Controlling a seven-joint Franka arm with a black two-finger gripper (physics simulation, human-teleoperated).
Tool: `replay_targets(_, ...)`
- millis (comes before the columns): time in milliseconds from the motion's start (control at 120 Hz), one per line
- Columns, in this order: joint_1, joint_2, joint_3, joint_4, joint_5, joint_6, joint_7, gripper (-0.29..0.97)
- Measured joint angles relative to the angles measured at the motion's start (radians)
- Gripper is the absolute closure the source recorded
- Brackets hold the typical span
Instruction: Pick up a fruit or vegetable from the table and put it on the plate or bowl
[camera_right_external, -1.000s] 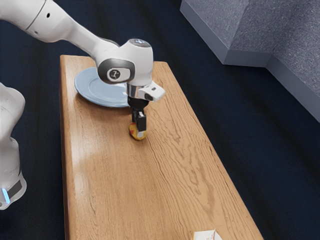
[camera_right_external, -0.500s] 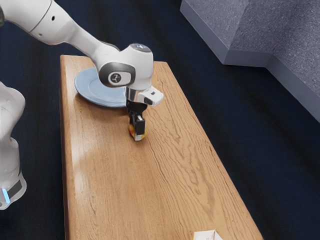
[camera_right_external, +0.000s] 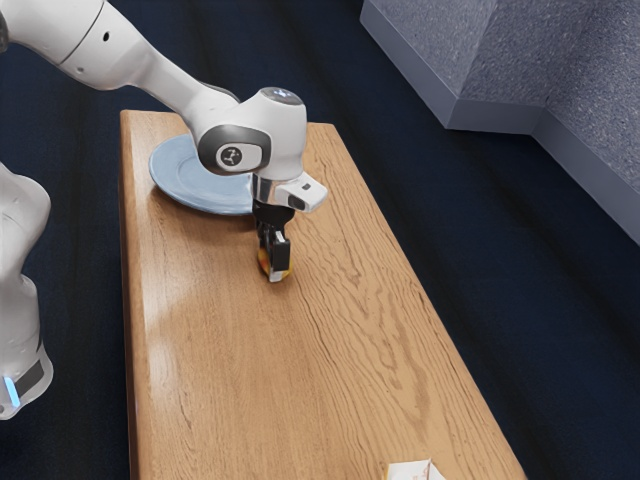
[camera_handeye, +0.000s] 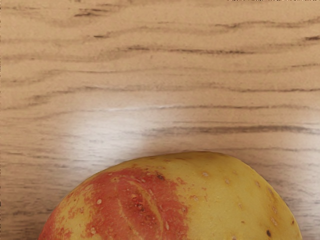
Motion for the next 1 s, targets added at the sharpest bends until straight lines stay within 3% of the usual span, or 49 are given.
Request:
replay_targets(408,-0.001,-0.091,-0.026,0.015,0.015,-0.016,-0.023,0.27)
replay_targets(550,0.011,-0.109,-0.018,0.108,0.027,-0.049,-0.028,0.26)
replay_targets(658,0.088,-0.108,0.003,0.194,0.060,-0.092,-0.027,0.25)
replay_targets(775,0.130,-0.109,0.065,0.224,0.097,-0.125,-0.016,0.21)
replay_targets(1000,0.133,-0.111,0.255,0.247,0.190,-0.152,0.009,0.25)
